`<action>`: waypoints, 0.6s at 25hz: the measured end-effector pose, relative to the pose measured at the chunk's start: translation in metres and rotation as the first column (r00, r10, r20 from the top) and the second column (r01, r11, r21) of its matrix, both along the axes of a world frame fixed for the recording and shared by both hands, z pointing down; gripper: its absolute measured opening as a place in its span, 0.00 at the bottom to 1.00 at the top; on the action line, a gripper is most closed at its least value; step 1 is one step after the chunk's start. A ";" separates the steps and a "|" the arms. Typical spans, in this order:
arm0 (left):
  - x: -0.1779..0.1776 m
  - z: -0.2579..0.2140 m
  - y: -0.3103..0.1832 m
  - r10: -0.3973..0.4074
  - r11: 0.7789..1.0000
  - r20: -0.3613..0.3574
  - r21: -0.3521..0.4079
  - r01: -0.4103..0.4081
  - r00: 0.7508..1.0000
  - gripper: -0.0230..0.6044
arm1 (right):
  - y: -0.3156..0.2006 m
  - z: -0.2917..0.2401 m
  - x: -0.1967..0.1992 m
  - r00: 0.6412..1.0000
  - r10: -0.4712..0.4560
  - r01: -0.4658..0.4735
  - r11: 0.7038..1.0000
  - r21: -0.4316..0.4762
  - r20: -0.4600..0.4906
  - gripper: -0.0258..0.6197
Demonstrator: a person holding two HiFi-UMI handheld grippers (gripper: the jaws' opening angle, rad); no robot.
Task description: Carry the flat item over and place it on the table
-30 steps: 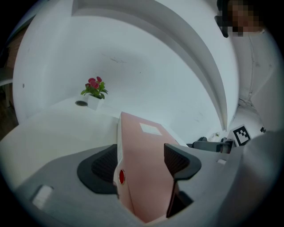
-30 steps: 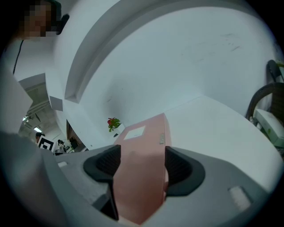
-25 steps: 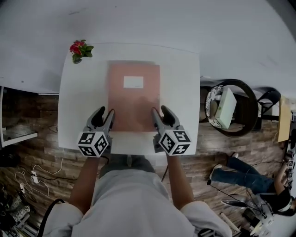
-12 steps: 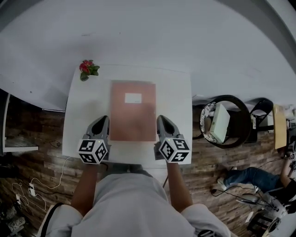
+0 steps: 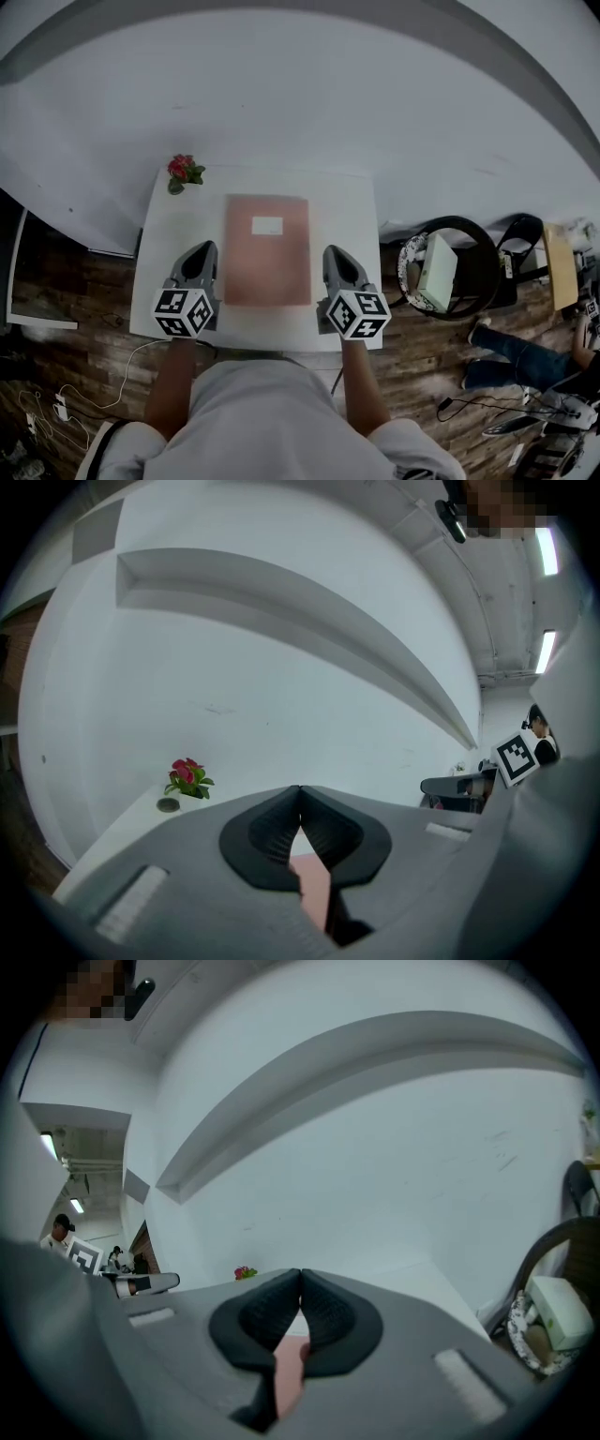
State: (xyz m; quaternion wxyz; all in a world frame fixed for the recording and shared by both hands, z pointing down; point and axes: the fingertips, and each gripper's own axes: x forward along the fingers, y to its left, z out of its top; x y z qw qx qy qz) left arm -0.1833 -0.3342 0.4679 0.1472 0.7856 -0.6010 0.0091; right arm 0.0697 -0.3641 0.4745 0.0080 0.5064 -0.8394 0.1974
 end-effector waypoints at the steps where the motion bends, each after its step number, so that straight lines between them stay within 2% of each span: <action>1: -0.001 -0.004 -0.001 0.000 1.000 0.001 0.009 0.000 1.000 0.05 | 0.000 -0.005 0.001 1.000 0.002 -0.002 1.000 0.010 -0.004 0.04; 15: -0.014 -0.052 -0.002 -0.010 0.994 0.012 0.108 0.009 1.000 0.05 | 0.001 -0.039 0.010 0.999 0.043 -0.041 0.995 0.090 -0.020 0.04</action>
